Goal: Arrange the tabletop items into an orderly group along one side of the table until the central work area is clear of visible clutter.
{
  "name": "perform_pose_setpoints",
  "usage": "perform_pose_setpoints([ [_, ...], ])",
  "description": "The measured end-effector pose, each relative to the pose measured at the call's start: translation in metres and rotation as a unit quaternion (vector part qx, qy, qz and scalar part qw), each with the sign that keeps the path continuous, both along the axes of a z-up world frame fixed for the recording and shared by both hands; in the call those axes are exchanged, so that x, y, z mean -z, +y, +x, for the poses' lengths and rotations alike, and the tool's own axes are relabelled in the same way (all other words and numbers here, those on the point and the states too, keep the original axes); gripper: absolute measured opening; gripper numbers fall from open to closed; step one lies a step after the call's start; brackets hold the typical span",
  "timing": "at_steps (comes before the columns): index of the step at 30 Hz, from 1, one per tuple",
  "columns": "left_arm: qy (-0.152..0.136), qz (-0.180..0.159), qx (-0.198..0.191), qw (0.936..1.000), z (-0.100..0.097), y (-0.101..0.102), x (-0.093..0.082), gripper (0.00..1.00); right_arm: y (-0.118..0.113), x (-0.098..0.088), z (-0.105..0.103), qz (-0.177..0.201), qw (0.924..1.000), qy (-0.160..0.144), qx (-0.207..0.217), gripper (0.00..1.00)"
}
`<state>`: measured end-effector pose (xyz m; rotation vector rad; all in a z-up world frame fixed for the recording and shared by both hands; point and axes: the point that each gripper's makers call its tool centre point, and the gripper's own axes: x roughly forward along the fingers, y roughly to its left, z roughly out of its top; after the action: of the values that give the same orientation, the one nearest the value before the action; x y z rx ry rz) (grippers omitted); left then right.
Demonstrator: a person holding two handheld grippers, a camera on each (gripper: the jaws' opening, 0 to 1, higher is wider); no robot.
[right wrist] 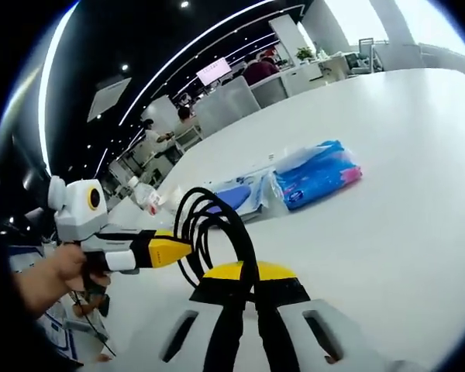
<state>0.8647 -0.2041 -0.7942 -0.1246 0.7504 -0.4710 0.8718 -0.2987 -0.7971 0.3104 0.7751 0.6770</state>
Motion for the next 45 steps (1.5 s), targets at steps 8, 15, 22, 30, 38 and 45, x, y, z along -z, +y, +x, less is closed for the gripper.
perform_pose_setpoints([
  [8,0.022,-0.004,-0.004,0.9997,0.015,0.0,0.016,0.02,-0.002,0.016,0.015,-0.001,0.9997,0.016,0.021,0.0],
  [15,0.037,-0.02,-0.021,0.9989,0.026,-0.001,0.026,0.02,-0.003,0.029,0.026,0.012,0.9974,0.049,0.051,0.0],
  [22,0.051,-0.032,-0.035,0.9976,0.038,0.003,0.041,0.02,0.001,0.037,0.029,0.021,0.9957,0.064,0.064,0.0],
  [30,0.057,-0.033,-0.042,0.997,0.046,0.005,0.055,0.03,0.005,0.05,0.042,0.009,0.9961,0.061,0.064,0.0],
  [38,0.067,-0.033,-0.04,0.9964,0.052,0.006,0.067,0.04,0.006,0.061,0.049,-0.009,0.9969,0.057,0.054,0.01],
  [45,0.063,-0.021,-0.028,0.9974,0.053,0.006,0.07,0.05,0.004,0.065,0.053,-0.03,0.9975,0.045,0.046,0.02],
])
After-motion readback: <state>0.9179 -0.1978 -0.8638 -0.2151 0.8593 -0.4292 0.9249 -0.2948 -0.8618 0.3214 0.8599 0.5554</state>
